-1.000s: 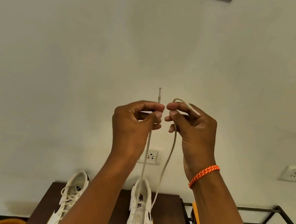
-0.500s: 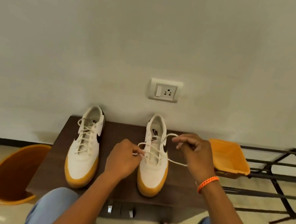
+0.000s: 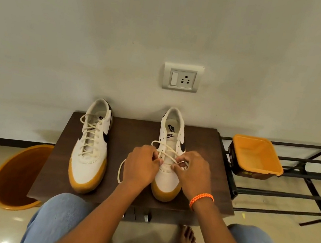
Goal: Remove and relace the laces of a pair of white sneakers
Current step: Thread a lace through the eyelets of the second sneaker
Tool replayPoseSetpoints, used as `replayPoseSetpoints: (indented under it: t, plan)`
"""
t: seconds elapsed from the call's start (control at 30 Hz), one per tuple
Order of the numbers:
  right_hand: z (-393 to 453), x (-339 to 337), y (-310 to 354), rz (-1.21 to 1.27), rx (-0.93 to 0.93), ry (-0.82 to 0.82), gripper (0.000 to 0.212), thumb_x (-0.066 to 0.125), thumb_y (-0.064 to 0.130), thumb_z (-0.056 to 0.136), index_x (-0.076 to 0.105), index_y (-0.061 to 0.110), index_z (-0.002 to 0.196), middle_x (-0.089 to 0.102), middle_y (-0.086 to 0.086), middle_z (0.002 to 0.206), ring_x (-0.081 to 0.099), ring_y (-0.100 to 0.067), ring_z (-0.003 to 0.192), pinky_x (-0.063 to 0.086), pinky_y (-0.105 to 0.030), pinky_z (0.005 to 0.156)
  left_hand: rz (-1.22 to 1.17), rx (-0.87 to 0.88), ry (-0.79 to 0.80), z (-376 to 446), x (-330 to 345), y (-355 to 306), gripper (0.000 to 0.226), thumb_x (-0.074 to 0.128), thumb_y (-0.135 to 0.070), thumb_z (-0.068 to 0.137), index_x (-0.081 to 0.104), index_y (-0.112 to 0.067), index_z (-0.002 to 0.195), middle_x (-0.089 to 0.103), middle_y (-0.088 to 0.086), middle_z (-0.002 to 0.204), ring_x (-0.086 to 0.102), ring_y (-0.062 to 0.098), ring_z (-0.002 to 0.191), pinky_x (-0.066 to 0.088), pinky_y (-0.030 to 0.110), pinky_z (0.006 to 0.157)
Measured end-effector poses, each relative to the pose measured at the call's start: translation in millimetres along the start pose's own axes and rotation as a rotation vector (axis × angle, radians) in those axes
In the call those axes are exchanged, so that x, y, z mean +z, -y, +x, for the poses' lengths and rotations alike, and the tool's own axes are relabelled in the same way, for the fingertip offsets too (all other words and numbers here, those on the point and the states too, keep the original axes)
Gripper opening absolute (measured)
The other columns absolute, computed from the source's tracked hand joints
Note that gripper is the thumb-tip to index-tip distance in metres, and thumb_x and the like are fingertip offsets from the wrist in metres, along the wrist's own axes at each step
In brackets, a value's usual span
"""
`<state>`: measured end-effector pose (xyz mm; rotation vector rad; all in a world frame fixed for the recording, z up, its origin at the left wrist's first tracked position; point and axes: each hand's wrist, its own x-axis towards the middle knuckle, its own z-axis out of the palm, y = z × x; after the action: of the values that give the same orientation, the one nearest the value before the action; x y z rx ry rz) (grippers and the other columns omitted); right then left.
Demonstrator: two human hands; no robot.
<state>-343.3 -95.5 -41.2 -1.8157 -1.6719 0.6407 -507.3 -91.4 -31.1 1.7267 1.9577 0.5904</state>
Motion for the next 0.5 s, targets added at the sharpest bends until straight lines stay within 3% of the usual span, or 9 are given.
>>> replayPoseSetpoints:
  t: [0.13, 0.27, 0.37, 0.43, 0.5]
  plan:
    - [0.6, 5.0, -1.1, -0.057, 0.014, -0.006, 0.018, 0.088, 0.025, 0.082, 0.071, 0.025, 0.087, 0.061, 0.014, 0.092, 0.06, 0.0, 0.078, 0.046, -0.011, 0.066, 0.039, -0.018, 0.003, 3.1, 1.6, 1.3, 0.023, 0.072, -0.032, 0.099, 0.059, -0.026, 0.081, 0.065, -0.006, 0.08, 0.057, 0.01, 0.067, 0.033, 0.022, 0.053]
    - [1.2, 7.7, -1.0, -0.057, 0.038, -0.025, 0.016, 0.086, 0.026, 0.084, 0.07, 0.023, 0.086, 0.061, 0.012, 0.09, 0.059, -0.001, 0.076, 0.044, -0.01, 0.065, -0.002, -0.055, 0.032, 6.5, 3.7, 7.9, 0.024, 0.069, -0.034, 0.101, 0.056, -0.023, 0.084, 0.067, -0.003, 0.083, 0.063, 0.015, 0.072, 0.053, 0.036, 0.064]
    - [1.3, 7.1, -0.9, -0.011, 0.068, -0.023, 0.014, 0.084, 0.022, 0.086, 0.07, 0.021, 0.088, 0.06, 0.011, 0.091, 0.057, 0.002, 0.077, 0.041, -0.006, 0.063, -0.07, -0.103, 0.086, 10.4, 4.9, 16.7, 0.015, 0.062, -0.021, 0.104, 0.054, -0.023, 0.091, 0.072, -0.002, 0.092, 0.071, 0.015, 0.081, 0.061, 0.046, 0.078]
    - [1.3, 6.1, -2.3, 0.014, 0.094, -0.028, 0.013, 0.083, 0.021, 0.088, 0.07, 0.02, 0.09, 0.06, 0.01, 0.092, 0.057, 0.002, 0.077, 0.041, -0.005, 0.058, -0.237, -0.166, 0.123, 12.2, 3.2, 18.4, 0.013, 0.057, -0.019, 0.107, 0.052, -0.02, 0.095, 0.075, 0.002, 0.097, 0.076, 0.014, 0.081, 0.062, 0.041, 0.076]
    - [1.9, 5.1, -5.0, 0.053, 0.126, -0.038, 0.012, 0.081, 0.019, 0.089, 0.07, 0.02, 0.089, 0.062, 0.008, 0.093, 0.057, 0.001, 0.078, 0.042, -0.006, 0.058, -0.471, -0.276, 0.168, 11.6, -1.2, 17.1, 0.011, 0.051, -0.017, 0.11, 0.05, -0.016, 0.1, 0.077, 0.007, 0.101, 0.079, 0.015, 0.081, 0.055, 0.029, 0.061]
